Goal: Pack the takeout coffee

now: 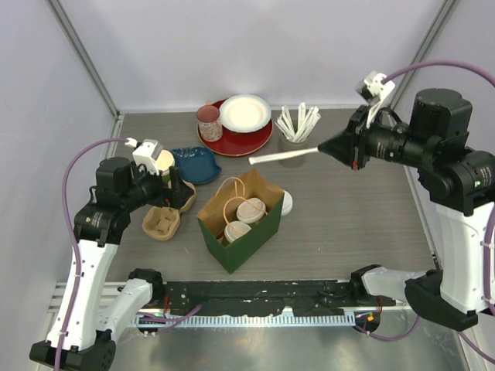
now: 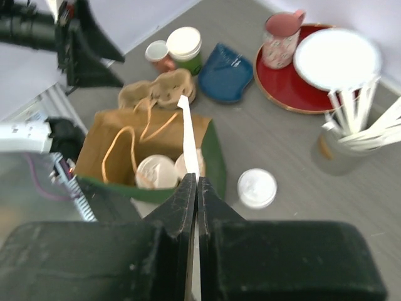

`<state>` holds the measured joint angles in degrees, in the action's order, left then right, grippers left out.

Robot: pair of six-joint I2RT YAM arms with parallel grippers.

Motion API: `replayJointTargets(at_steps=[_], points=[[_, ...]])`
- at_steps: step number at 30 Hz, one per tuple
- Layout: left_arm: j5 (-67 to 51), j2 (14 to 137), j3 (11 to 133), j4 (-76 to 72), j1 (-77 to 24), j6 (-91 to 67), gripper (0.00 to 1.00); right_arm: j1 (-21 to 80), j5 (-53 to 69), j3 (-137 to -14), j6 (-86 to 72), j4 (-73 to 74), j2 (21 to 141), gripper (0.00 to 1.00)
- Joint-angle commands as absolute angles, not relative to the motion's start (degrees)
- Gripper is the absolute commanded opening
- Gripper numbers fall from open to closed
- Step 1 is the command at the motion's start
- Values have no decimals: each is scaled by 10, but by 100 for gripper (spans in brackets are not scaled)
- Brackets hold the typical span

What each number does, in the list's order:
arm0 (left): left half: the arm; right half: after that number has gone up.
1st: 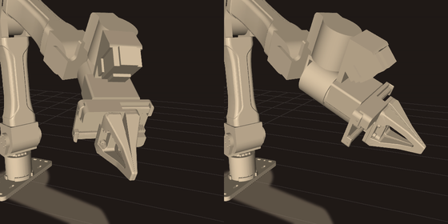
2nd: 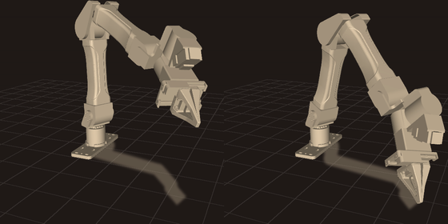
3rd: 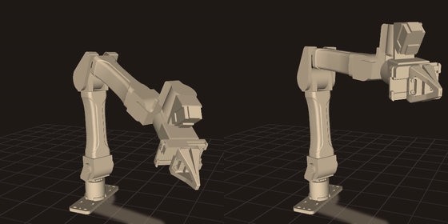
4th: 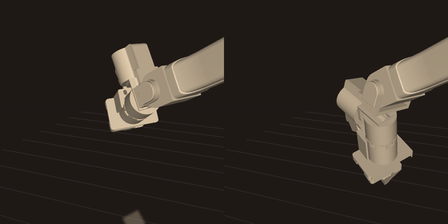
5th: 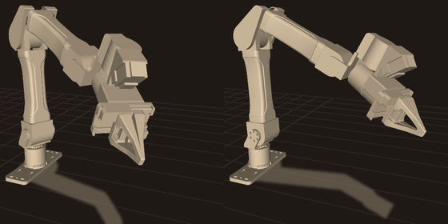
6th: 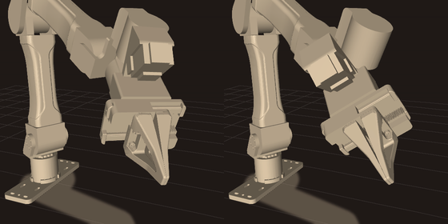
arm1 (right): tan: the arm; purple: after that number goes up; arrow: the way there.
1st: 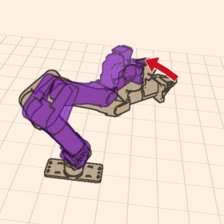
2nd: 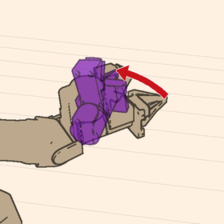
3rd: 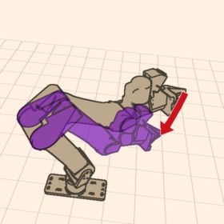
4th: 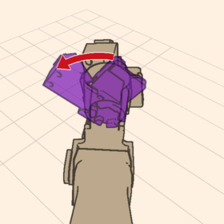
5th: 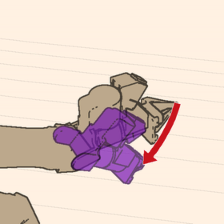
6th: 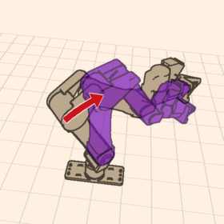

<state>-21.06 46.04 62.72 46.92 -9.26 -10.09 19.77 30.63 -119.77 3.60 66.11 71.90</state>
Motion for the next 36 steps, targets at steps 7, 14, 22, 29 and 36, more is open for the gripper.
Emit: replayJointTargets(at_steps=[7,14,22,29,36], points=[[-229,461,627,440,-90,-110,92,215,378,-1094,50,719,718,1],[-230,455,627,440,-91,-111,92,346,292,-1111,37,721,793,1],[-228,446,624,445,-91,-105,92,408,240,-1184,33,721,888,7],[-226,442,620,445,-91,-105,92,417,197,-1204,25,702,914,93],[-224,439,617,445,-91,-105,92,416,106,-1263,3,661,912,93]])
